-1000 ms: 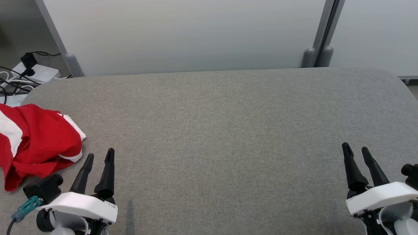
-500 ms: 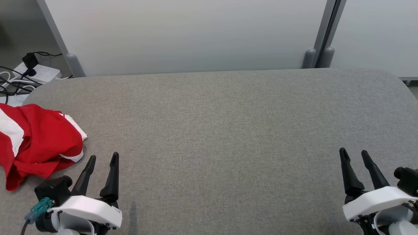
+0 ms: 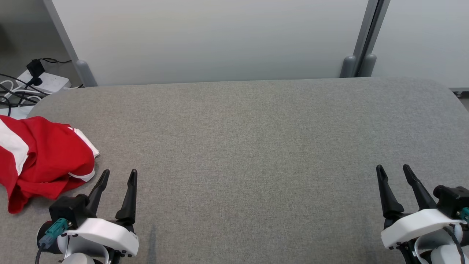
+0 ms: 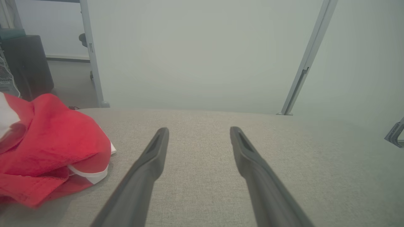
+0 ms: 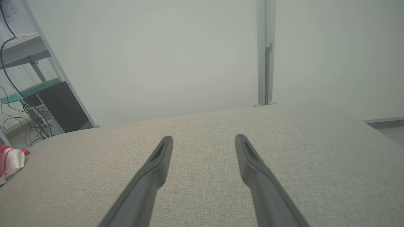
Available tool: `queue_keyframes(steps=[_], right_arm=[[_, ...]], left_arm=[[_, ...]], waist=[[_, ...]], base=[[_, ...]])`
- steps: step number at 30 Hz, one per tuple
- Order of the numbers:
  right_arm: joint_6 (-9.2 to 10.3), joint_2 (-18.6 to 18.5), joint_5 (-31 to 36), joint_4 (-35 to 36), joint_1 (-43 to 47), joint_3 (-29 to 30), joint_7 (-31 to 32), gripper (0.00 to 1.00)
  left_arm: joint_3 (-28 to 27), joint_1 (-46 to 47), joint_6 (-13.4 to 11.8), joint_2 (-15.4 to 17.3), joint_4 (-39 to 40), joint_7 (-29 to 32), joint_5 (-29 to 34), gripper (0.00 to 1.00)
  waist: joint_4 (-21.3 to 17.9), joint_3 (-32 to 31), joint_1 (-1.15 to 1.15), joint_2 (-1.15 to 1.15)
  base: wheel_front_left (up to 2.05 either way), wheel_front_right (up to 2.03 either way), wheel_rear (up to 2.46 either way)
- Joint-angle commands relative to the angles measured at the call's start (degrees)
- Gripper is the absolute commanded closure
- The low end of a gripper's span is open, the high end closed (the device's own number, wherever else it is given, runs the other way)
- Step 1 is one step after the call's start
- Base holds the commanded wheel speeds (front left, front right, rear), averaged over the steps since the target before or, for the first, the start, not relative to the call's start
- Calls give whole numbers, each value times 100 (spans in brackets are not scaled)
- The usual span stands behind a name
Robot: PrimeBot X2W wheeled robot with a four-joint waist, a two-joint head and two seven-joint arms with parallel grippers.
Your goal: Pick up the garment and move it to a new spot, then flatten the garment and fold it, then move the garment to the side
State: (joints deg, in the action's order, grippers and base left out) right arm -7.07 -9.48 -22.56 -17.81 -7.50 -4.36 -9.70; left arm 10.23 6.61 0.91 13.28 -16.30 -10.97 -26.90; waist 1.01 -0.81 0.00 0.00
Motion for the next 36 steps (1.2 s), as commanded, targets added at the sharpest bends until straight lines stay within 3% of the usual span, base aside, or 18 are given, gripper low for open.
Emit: queue_keyframes(steps=[1,18,36], right_arm=[[-38,-95,167,93,-207,-114,-112,0],[-42,-68,692,-34,-235,-226,-354,0],[-42,-12,491,-8,-163,-164,-380,0]], left_arm=[[-145,376,-61,150,98,-72,156,0],[-174,541,-274,213,-135,-140,689,0],[-345,431,-355,229,-118,81,328,0]], waist=[[6,-3,0,0],[64,13,0,0],[33,72,0,0]], base=[[0,0,0],[0,0,0],[0,0,0]])
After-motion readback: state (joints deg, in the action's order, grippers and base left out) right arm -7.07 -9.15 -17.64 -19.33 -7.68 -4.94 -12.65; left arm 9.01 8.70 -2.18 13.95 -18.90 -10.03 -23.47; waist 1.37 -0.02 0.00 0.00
